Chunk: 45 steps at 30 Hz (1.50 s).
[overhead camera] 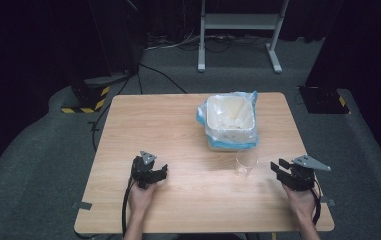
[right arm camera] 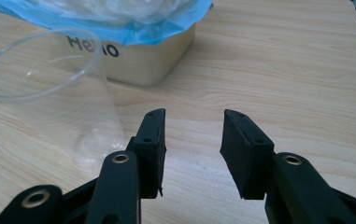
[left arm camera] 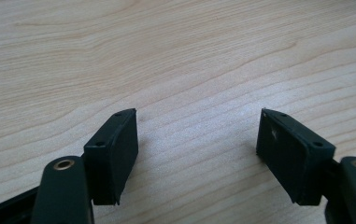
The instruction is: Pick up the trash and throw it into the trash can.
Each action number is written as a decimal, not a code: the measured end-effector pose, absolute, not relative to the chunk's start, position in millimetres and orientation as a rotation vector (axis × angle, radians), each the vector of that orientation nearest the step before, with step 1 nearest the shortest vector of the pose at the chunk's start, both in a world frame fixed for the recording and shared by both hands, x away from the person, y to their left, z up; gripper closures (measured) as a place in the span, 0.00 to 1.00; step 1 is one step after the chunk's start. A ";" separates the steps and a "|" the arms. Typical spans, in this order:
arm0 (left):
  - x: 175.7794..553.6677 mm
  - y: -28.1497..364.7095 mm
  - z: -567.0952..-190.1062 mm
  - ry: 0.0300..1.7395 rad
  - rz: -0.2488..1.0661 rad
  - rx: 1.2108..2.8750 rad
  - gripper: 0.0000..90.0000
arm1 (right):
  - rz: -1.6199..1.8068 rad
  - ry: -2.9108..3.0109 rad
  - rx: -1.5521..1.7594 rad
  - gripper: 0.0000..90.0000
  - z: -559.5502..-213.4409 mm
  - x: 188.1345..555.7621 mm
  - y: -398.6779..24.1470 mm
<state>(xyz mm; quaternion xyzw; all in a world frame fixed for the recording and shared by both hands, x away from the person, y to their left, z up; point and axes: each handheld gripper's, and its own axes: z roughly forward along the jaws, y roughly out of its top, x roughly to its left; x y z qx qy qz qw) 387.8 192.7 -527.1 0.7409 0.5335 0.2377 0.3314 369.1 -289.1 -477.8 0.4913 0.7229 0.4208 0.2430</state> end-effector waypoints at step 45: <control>387.8 192.7 -527.1 1.394 0.621 1.936 0.33 | 1.246 2.222 1.217 0.83 -447.1 416.7 -236.8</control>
